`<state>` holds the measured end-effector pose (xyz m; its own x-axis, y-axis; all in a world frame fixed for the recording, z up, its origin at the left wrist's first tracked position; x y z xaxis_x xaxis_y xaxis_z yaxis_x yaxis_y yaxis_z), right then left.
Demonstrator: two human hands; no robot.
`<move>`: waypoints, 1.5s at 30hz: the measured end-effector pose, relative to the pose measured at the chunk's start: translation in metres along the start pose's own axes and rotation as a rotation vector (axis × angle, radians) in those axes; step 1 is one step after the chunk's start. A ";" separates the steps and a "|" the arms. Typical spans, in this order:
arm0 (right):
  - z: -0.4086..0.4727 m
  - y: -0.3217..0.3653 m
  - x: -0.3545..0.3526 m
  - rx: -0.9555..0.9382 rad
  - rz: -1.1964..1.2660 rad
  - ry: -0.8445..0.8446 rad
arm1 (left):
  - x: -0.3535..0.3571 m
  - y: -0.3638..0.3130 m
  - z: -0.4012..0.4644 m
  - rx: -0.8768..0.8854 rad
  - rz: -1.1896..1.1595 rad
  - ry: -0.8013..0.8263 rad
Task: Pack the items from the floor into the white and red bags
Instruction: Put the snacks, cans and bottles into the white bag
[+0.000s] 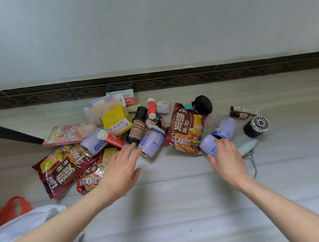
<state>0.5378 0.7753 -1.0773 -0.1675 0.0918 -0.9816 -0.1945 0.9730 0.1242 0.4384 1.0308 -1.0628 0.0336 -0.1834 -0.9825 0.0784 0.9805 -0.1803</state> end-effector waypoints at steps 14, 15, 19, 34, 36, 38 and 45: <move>0.034 -0.030 0.055 0.059 -0.137 -0.063 | 0.074 0.019 0.054 -0.447 -0.233 0.048; 0.034 -0.029 0.054 0.066 -0.130 -0.068 | 0.075 0.021 0.053 -0.456 -0.255 0.048; 0.022 -0.026 0.047 0.101 0.016 -0.035 | 0.069 0.033 0.039 -0.571 -0.426 -0.007; -0.100 0.155 -0.054 -0.408 0.616 0.073 | -0.094 0.063 -0.119 -0.626 -0.460 -0.234; -0.113 0.201 -0.071 -0.517 0.598 0.153 | -0.129 0.075 -0.148 -0.651 -0.427 -0.284; -0.130 0.244 -0.083 -0.650 0.543 0.221 | -0.162 0.088 -0.180 -0.684 -0.383 -0.319; -0.203 0.369 -0.091 -0.943 0.434 0.277 | -0.220 0.142 -0.337 -0.940 -0.339 -0.486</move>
<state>0.2852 1.0828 -0.9130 -0.5920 0.2240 -0.7742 -0.7132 0.3018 0.6327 0.1068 1.2346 -0.8888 0.5568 -0.2584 -0.7894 -0.6221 0.5001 -0.6024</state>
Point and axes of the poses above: each hand's wrist, its own z-axis towards the middle knuckle, its own x-axis out of the palm, y = z × x, the point moved 9 cm from there along z, towards the middle knuckle, and after that the axes turned 6 degrees about -y, right-handed, at the moved point
